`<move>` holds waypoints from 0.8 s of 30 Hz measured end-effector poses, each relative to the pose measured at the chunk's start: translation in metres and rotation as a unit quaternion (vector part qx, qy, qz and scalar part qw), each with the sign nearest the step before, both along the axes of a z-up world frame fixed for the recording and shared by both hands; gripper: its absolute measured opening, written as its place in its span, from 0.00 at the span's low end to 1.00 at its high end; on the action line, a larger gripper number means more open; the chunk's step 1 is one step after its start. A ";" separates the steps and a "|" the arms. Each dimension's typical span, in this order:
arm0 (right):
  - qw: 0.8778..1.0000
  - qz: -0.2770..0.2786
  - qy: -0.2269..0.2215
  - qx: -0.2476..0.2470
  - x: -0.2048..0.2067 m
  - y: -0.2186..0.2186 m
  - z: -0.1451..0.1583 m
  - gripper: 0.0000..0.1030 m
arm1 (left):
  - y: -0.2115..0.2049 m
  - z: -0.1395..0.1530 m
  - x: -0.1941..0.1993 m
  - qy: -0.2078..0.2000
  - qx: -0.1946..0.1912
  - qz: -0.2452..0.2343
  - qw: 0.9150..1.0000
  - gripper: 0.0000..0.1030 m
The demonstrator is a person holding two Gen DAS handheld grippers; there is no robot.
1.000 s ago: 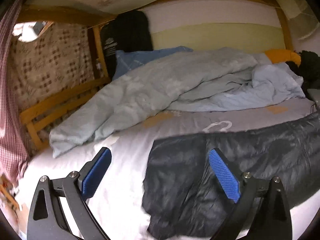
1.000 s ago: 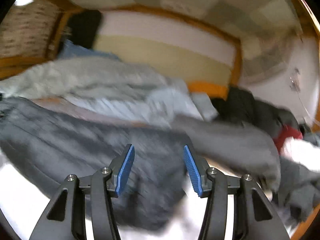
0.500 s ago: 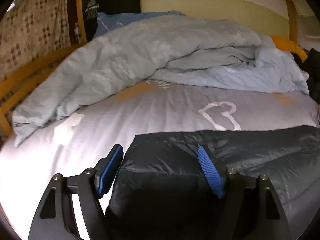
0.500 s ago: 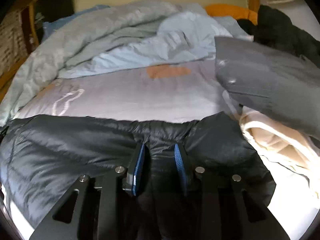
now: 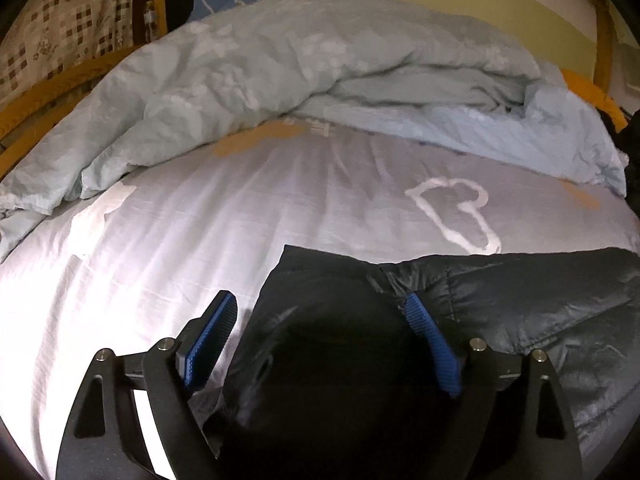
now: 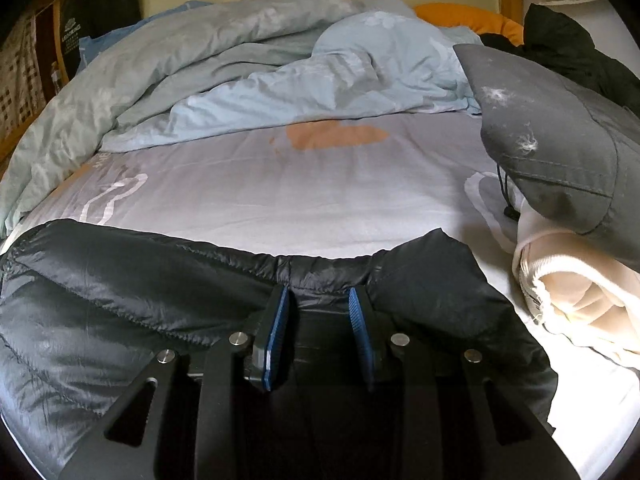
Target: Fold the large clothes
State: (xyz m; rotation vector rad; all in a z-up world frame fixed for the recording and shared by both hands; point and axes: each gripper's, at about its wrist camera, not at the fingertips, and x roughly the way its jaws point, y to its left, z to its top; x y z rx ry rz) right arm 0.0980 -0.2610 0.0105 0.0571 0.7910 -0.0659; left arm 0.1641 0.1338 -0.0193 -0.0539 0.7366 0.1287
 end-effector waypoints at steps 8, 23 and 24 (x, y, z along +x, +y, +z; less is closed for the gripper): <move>0.997 -0.028 -0.070 -0.028 -0.025 0.003 0.039 0.45 | -0.024 0.074 -0.073 -0.153 0.030 -0.028 0.987 0.72; 0.978 0.148 -0.120 0.078 -0.088 0.058 0.123 0.07 | -0.162 0.051 -0.160 -0.089 -0.091 -0.257 0.958 0.01; 0.976 0.163 -0.104 0.104 -0.084 0.061 0.118 0.06 | -0.164 0.046 -0.156 -0.077 -0.103 -0.255 0.958 0.01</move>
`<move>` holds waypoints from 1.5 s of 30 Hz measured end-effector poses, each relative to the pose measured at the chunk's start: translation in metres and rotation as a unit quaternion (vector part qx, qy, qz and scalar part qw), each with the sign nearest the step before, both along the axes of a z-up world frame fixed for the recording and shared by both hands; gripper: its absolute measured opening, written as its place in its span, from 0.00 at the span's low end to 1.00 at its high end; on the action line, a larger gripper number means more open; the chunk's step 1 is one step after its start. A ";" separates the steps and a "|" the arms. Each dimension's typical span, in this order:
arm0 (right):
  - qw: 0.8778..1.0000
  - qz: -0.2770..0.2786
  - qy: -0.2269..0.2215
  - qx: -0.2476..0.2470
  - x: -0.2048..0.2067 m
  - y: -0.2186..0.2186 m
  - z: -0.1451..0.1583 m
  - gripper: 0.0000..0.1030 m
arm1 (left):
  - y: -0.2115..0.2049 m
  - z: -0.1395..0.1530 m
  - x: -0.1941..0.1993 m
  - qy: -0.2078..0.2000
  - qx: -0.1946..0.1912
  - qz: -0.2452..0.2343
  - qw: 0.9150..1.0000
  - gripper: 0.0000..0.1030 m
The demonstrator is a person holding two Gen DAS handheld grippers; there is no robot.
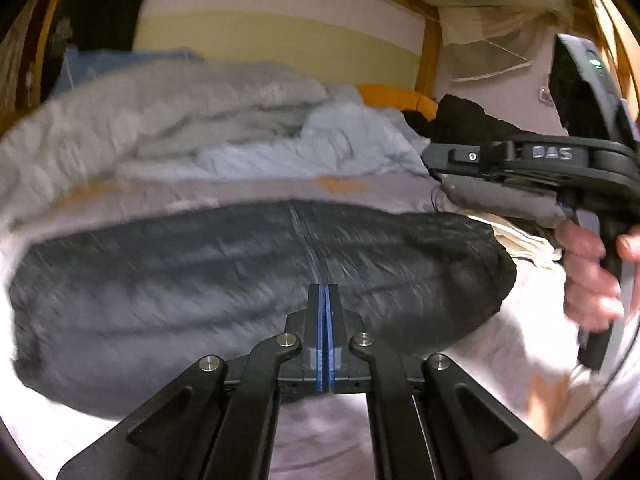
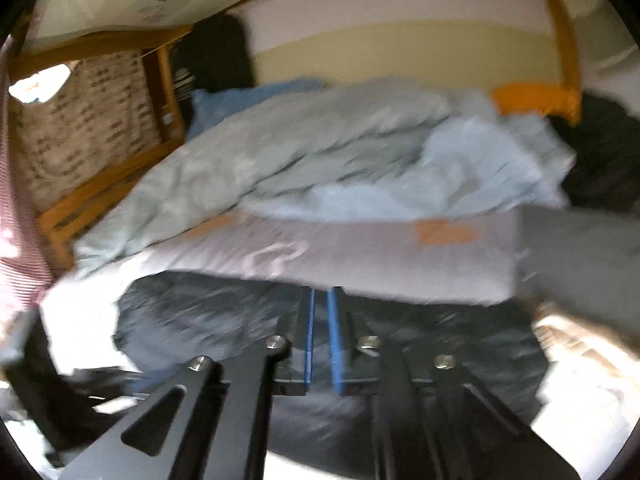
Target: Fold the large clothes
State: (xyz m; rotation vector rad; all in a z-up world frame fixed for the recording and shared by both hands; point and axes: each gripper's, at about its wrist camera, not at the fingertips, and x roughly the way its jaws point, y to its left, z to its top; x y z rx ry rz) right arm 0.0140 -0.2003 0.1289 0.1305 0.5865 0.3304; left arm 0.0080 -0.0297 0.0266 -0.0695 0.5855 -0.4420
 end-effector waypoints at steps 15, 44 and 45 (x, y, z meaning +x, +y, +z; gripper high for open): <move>0.982 0.088 0.169 -0.003 0.042 0.071 -0.094 0.07 | -0.003 -0.062 0.034 0.089 -0.030 0.036 0.995 0.01; 0.990 -0.012 0.138 0.021 0.071 0.044 -0.097 0.16 | 0.023 -0.072 0.040 0.155 -0.119 0.026 0.980 0.01; 0.993 -0.006 0.106 0.043 0.048 0.030 -0.086 0.22 | 0.023 -0.073 0.040 0.156 -0.122 0.025 0.980 0.01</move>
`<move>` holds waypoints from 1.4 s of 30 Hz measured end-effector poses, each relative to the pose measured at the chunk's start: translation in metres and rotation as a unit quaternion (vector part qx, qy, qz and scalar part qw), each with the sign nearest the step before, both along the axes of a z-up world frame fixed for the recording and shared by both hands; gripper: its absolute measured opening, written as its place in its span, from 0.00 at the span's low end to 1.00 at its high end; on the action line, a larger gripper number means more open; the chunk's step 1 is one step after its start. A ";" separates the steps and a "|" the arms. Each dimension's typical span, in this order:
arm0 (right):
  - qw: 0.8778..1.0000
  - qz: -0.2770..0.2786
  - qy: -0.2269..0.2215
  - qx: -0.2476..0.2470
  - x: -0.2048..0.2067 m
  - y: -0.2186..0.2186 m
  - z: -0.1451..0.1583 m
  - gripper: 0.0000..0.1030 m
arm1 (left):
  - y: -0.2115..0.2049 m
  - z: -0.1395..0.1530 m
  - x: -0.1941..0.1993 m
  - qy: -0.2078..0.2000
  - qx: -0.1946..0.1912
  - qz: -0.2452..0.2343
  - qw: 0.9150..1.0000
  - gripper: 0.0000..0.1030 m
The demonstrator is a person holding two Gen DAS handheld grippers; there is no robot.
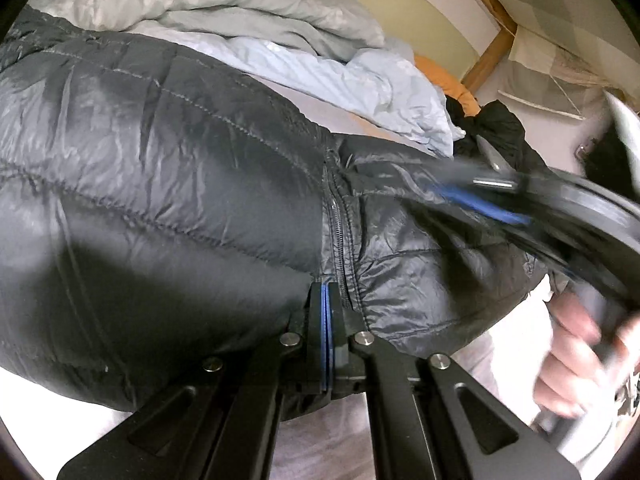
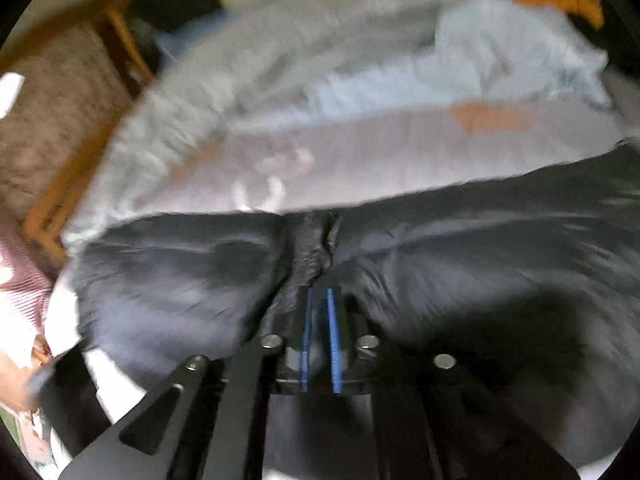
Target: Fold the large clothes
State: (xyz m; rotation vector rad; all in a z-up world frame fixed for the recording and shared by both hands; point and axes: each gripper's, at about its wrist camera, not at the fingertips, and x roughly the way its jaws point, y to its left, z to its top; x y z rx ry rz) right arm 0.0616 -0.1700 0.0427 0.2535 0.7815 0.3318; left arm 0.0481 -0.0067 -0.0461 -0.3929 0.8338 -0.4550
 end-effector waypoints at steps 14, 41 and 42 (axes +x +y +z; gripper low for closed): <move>0.955 -0.245 -0.030 0.164 -0.128 -0.123 -0.048 0.83 | 0.008 -0.002 -0.004 -0.002 -0.019 -0.004 1.000 0.01; 0.970 -0.206 -0.107 0.066 -0.085 -0.097 -0.016 0.34 | -0.021 0.020 -0.020 -0.063 0.115 0.000 0.991 0.02; 0.971 -0.199 -0.123 0.045 -0.090 -0.085 -0.004 0.34 | -0.015 0.025 -0.020 -0.061 0.103 -0.001 0.993 0.05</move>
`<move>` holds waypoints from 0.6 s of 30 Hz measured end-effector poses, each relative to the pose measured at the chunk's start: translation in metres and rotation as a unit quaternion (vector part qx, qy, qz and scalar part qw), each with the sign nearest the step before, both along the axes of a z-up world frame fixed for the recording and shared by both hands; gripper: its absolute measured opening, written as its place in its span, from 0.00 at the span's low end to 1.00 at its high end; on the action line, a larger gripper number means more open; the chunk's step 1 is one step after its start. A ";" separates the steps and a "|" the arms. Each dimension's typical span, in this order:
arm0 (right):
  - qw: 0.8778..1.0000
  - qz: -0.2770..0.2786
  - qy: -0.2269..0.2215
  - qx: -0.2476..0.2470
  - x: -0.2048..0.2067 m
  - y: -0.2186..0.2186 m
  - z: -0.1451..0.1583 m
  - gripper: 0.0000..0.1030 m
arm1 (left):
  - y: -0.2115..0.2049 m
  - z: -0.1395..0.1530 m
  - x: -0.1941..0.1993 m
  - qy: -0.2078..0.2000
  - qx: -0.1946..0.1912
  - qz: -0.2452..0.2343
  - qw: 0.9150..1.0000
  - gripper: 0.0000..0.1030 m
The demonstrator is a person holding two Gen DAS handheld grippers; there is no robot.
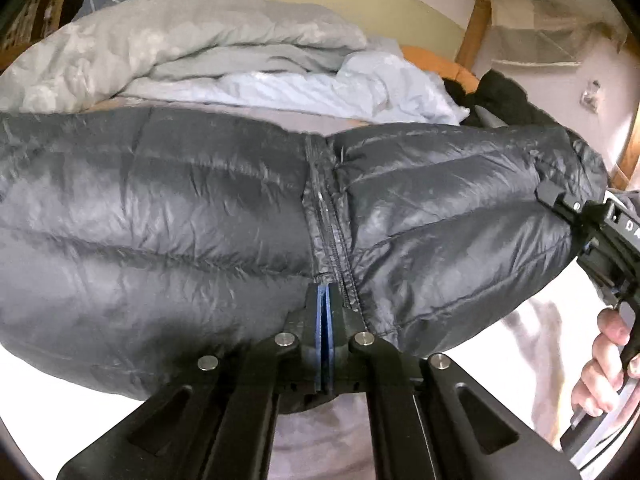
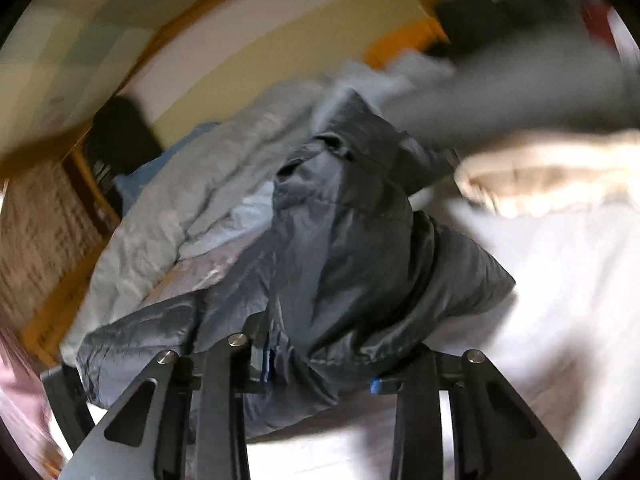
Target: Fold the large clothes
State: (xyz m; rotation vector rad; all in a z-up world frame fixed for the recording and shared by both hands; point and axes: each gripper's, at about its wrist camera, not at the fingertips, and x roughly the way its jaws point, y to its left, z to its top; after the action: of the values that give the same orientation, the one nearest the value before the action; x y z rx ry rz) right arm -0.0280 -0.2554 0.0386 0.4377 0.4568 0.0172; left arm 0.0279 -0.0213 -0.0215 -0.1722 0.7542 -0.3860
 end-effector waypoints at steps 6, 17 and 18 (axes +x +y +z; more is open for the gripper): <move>0.990 0.006 -0.050 -0.133 -0.029 0.061 0.050 0.33 | 0.062 0.078 -0.008 -0.058 0.054 0.095 0.992 0.42; 0.955 0.072 -0.102 -0.270 -0.024 0.208 0.102 0.41 | 0.199 0.137 -0.016 -0.109 0.068 0.277 0.952 0.54; 0.953 0.081 -0.106 -0.271 -0.021 0.224 0.101 0.41 | 0.203 0.139 -0.018 -0.116 0.078 0.286 0.948 0.54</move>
State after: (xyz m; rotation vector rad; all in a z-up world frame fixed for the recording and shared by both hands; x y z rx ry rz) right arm -0.0495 -0.0316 0.1394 -0.1435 0.2677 0.0952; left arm 0.0099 0.1821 0.1171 -0.1837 0.4705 0.2043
